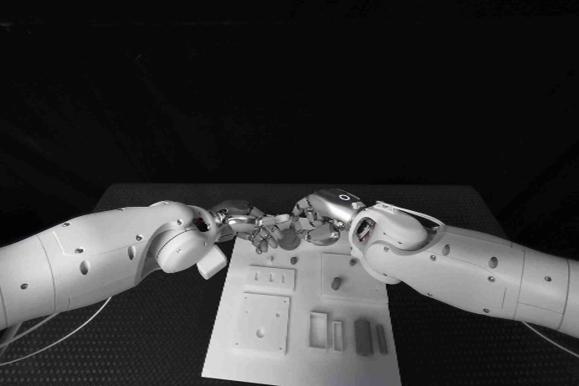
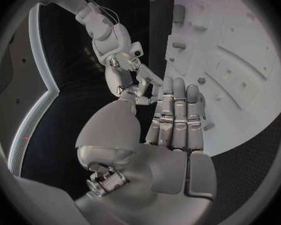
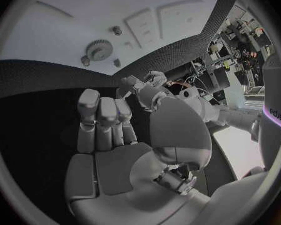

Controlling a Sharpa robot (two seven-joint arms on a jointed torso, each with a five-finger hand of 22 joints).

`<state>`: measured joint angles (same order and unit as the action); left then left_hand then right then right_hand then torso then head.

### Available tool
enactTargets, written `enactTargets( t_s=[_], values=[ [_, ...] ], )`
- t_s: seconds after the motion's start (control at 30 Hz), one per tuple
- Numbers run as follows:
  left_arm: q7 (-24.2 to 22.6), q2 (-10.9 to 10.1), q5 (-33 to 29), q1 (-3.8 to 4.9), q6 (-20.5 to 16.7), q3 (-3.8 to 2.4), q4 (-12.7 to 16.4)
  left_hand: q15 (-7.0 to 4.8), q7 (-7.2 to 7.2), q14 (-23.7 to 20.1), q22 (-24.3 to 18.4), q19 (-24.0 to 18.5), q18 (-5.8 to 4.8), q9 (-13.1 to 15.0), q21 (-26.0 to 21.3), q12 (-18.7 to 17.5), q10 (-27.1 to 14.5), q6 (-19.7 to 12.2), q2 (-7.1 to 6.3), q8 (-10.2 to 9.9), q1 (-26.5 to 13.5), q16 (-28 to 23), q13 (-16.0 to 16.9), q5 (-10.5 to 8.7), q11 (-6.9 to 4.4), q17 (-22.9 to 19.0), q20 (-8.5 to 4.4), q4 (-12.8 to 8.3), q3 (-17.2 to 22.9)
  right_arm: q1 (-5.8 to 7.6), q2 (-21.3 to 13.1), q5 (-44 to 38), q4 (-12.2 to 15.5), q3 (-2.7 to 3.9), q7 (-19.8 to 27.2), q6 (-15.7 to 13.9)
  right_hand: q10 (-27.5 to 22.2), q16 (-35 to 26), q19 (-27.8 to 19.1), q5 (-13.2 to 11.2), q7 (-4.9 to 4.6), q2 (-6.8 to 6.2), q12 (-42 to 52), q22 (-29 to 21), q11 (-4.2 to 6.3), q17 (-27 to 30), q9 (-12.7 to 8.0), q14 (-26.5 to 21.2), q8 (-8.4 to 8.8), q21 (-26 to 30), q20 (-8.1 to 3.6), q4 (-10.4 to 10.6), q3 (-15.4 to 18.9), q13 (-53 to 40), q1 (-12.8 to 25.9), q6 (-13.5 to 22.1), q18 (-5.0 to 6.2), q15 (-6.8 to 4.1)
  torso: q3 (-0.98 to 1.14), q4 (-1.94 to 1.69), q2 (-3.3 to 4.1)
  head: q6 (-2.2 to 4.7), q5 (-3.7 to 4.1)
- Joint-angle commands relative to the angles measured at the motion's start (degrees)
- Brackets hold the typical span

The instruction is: Assemble the parts on the task board

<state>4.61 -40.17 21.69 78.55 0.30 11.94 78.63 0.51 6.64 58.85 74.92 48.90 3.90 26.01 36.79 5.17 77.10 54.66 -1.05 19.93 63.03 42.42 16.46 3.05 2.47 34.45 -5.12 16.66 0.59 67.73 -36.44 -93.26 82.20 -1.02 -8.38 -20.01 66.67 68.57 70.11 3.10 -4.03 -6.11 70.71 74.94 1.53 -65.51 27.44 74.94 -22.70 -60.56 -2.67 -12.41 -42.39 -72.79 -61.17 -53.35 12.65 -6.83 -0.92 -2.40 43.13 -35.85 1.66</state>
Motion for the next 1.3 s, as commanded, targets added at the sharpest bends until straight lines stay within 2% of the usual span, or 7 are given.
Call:
enactTargets(
  t_s=[0.03, 0.2, 0.43, 0.87, 1.3],
  values=[
    [0.96, 0.40, 0.85, 0.07, 1.18, -0.04, 0.20, 0.04, 0.21, -0.32, 1.02, -0.53, 1.04, 0.05, 0.28, -0.36, 0.04, 0.10, -0.01, -0.40, 0.89, 0.17, 0.09, -0.23, 0.36, 0.05, -0.04, 0.07, -0.18, 0.00, 0.46, -1.45, 0.45, 0.02, -0.70, 1.18, 0.12, -0.11, 0.20, -0.31, -0.65, -0.24, -0.17, 0.62, 0.00, -0.08, 1.05, -0.05, -0.39, -0.16, -0.03, -0.06, -0.33, 0.08, 0.01, -6.19, 2.35, -0.48, 0.04, -0.01, 0.07, -0.02, -0.23],
    [1.09, 0.60, 0.85, 0.07, 0.80, -0.03, 0.25, 0.18, 0.35, -0.62, 0.95, -0.73, 1.01, 0.01, 0.25, -0.59, -0.20, -0.16, -0.06, -0.67, 1.73, -0.05, 0.11, -0.22, 0.49, -0.05, 0.08, 0.07, -0.39, 0.00, 0.59, -1.43, 1.25, 0.02, -0.69, 1.17, 0.12, -0.11, 0.21, -0.31, -0.66, -0.25, -0.17, 0.61, 0.00, -0.08, 1.05, -0.04, -0.39, -0.16, -0.03, -0.06, -0.37, 0.08, 0.02, -6.18, 2.35, -0.48, 0.00, -0.07, 0.01, -0.16, -0.20],
    [1.73, 0.79, 0.96, 0.06, 0.21, -0.01, 0.03, 0.33, 0.47, -0.80, 0.87, -0.94, 0.98, 0.00, 0.20, -0.81, -0.41, -0.33, 0.13, -0.92, 2.53, -0.25, 0.16, -0.20, 0.62, -0.16, 0.23, 0.08, -0.60, -0.02, 0.70, -1.40, 2.43, 0.02, -0.66, 0.95, 0.15, -0.12, 0.23, -0.31, -0.66, -0.30, -0.17, 0.60, -0.01, -0.09, 1.06, -0.03, -0.41, -0.15, -0.04, -0.09, -0.52, 0.07, 0.03, -6.17, 2.35, -0.48, 0.02, 0.05, 0.03, -0.18, -0.38],
    [2.23, 0.96, 1.17, 0.06, 0.32, 0.01, 0.00, 0.37, 0.46, -0.75, 0.83, -0.98, 0.99, 0.04, 0.23, -0.84, -0.35, -0.24, 0.59, -0.99, 3.04, -0.29, 0.25, -0.18, 0.61, -0.19, 0.29, 0.06, -0.71, -0.04, 1.17, -1.40, 2.82, 0.02, -0.70, 1.07, 0.15, -0.13, 0.29, -0.31, -0.67, -0.40, -0.22, 0.56, -0.01, -0.09, 1.09, -0.01, -0.43, -0.13, -0.05, -0.12, -0.78, 0.10, 0.06, -6.17, 2.35, -0.48, 0.00, 0.05, 0.00, -0.39, -0.51],
    [2.28, 1.13, 0.63, 0.06, -0.09, 0.01, 0.02, 0.41, 0.47, -0.70, 0.80, -1.08, 0.99, 0.14, 0.38, -0.98, -0.35, -0.12, 1.67, -1.26, 5.44, -0.38, 0.46, -0.14, 0.63, -0.26, 0.35, -0.01, -1.31, -0.10, 1.65, -0.77, 3.22, -0.01, -0.62, 1.71, 0.23, -0.14, 0.31, -0.31, -0.68, -0.49, -0.18, 0.54, -0.02, -0.09, 1.10, 0.00, -0.44, -0.12, -0.06, -0.15, -0.95, 0.04, 0.07, -6.15, 2.35, -0.48, -0.03, 0.00, 0.03, -0.50, -0.43]
  ],
)
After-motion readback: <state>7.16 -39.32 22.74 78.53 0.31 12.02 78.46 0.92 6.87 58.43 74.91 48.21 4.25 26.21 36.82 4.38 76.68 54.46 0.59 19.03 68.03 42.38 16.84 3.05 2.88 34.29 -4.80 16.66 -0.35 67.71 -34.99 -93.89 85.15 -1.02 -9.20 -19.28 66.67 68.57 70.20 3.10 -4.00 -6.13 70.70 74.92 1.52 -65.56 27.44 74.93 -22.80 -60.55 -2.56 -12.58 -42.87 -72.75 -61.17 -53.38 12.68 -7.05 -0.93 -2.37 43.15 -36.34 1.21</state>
